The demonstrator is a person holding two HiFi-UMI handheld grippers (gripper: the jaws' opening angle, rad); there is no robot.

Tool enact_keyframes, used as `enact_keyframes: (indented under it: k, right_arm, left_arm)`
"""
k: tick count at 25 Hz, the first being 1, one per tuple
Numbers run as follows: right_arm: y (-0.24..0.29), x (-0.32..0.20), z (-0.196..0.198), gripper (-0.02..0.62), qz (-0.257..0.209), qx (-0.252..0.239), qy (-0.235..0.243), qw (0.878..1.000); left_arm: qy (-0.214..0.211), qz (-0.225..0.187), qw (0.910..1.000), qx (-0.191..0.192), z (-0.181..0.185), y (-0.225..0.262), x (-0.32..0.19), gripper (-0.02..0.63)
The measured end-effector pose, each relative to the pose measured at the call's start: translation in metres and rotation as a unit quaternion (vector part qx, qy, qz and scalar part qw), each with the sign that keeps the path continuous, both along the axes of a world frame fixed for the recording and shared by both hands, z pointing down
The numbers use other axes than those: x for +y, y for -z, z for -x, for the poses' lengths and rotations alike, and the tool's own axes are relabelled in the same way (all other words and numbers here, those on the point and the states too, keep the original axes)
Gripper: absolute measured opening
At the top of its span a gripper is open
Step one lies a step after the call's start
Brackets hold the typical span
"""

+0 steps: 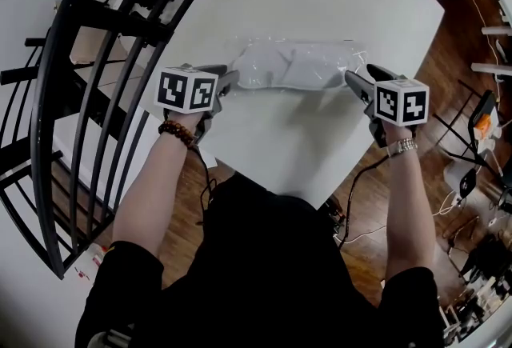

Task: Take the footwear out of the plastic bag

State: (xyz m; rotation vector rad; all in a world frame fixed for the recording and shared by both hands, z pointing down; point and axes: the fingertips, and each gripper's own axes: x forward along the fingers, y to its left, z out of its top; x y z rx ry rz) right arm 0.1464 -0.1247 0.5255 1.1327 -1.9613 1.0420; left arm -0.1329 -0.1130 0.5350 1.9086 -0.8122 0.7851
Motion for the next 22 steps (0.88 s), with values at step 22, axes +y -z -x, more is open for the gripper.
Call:
enact_keyframes:
  k: [22]
  right_arm:
    - [-0.014,0.009,0.006,0.264,0.02,-0.014,0.013,1.0]
  left_arm:
    - [-0.021,-0.036,0.999,0.017,-0.019,0.01,-0.013,0.145]
